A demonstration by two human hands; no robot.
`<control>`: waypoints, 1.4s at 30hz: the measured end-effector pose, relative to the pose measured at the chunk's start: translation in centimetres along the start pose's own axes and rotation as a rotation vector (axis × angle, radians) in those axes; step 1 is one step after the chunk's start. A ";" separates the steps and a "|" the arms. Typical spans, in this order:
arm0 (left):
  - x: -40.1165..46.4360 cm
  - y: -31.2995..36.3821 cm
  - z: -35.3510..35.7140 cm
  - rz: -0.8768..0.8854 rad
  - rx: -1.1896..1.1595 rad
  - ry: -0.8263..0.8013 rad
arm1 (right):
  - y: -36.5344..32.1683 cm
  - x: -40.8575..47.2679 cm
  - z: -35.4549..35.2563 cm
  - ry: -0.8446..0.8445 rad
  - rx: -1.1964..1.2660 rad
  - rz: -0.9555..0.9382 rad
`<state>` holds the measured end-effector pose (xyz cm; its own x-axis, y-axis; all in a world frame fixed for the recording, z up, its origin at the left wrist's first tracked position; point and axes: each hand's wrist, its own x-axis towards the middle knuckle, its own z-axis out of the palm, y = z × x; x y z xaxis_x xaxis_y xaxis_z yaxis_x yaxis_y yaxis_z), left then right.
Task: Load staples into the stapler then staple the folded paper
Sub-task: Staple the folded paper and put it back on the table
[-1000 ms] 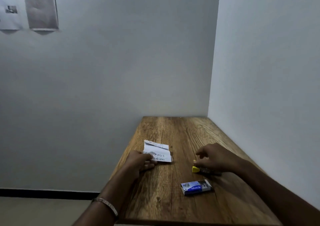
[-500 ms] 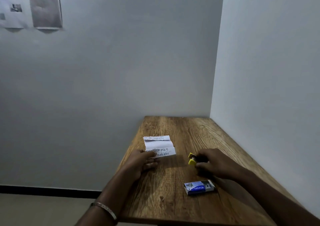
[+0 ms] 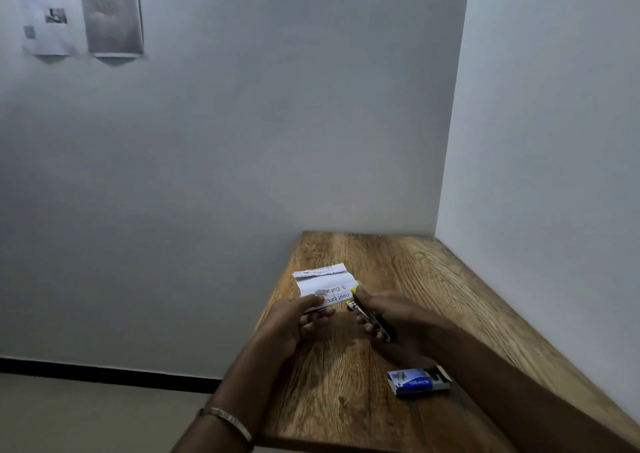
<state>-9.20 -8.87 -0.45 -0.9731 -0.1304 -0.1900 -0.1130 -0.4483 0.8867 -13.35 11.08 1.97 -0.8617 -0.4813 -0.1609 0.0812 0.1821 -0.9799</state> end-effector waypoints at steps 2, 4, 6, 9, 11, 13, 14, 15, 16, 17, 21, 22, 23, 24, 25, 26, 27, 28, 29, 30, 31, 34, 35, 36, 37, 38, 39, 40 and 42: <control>-0.1 0.0 0.1 0.004 -0.002 0.003 | 0.1 0.6 0.5 -0.004 0.038 0.003; -0.2 0.0 0.2 0.010 -0.001 0.008 | 0.3 1.1 0.6 0.017 0.081 -0.004; -0.2 -0.1 0.4 0.017 0.008 0.017 | 0.5 1.5 0.6 0.036 0.141 -0.001; -0.2 -0.3 0.5 0.033 0.042 0.018 | 0.8 2.0 0.2 0.053 0.196 0.012; -0.3 -0.3 0.6 0.044 0.063 0.015 | 1.0 2.3 0.0 0.078 0.206 0.014; -0.4 -0.3 0.6 0.050 0.077 0.010 | 1.2 2.5 -0.3 0.100 0.174 0.008; -0.4 -0.3 0.6 0.050 0.083 0.008 | 1.3 2.6 -0.3 0.107 0.165 0.009; -0.5 -0.3 0.6 0.048 0.088 0.007 | 1.4 2.7 -0.4 0.110 0.174 0.013; -0.5 -0.3 0.6 0.046 0.090 0.006 | 1.5 2.8 -0.4 0.110 0.194 0.019; -0.6 -0.3 0.7 0.046 0.091 0.006 | 1.5 2.8 -0.4 0.109 0.210 0.024; -0.7 -0.3 0.7 0.057 0.100 0.014 | 1.6 2.9 -0.5 0.103 0.212 0.023; -0.7 -0.3 0.7 0.058 0.101 0.014 | 1.7 3.0 -0.6 0.103 0.230 0.019; -0.7 -0.4 0.7 0.059 0.103 0.013 | 1.7 3.0 -0.6 0.103 0.248 0.013; -0.7 -0.4 0.7 0.059 0.106 0.010 | 1.7 3.1 -0.6 0.103 0.260 0.007; -0.7 -0.4 0.7 0.059 0.110 0.008 | 1.8 3.2 -0.6 0.105 0.265 0.000; -0.8 -0.4 0.7 0.059 0.115 0.007 | 1.8 3.2 -0.6 0.110 0.270 -0.008; -0.8 -0.4 0.7 0.059 0.120 0.007 | 1.9 3.3 -0.6 0.117 0.276 -0.016; -0.8 -0.4 0.6 0.060 0.125 0.008 | 2.0 3.4 -0.5 0.125 0.286 -0.023; -0.8 -0.4 0.6 0.059 0.129 0.010 | 2.1 3.5 -0.5 0.131 0.293 -0.029; -0.8 -0.4 0.7 0.057 0.131 0.012 | 2.1 3.5 -0.5 0.134 0.296 -0.034; -0.8 -0.4 0.7 0.056 0.132 0.014 | 2.2 3.6 -0.4 0.135 0.298 -0.036; -0.8 -0.3 0.7 0.057 0.128 0.026 | 2.3 3.7 -0.4 0.109 0.320 -0.018; -0.8 -0.3 0.7 0.062 0.126 0.032 | 2.4 3.7 -0.5 0.087 0.335 -0.010; -0.7 -0.3 0.8 0.068 0.124 0.037 | 2.4 3.6 -0.5 0.066 0.351 -0.007; -0.7 -0.4 0.7 0.070 0.120 0.041 | 2.4 3.6 -0.6 0.049 0.366 -0.010; -0.7 -0.3 0.8 0.069 0.117 0.041 | 2.4 3.5 -0.7 0.041 0.382 -0.016; -0.7 -0.3 0.8 0.066 0.116 0.040 | 2.3 3.3 -0.9 0.039 0.396 -0.022; -0.8 -0.3 0.8 0.064 0.119 0.040 | 2.3 3.2 -1.1 0.038 0.401 -0.029; -0.8 -0.3 0.8 0.063 0.125 0.041 | 2.3 2.7 -1.5 0.049 0.383 -0.046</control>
<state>-8.58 -7.91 -0.19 -0.9704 -0.1915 -0.1469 -0.0785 -0.3251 0.9424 -16.25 11.46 -0.55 -0.8909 -0.4383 -0.1189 0.2151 -0.1766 -0.9605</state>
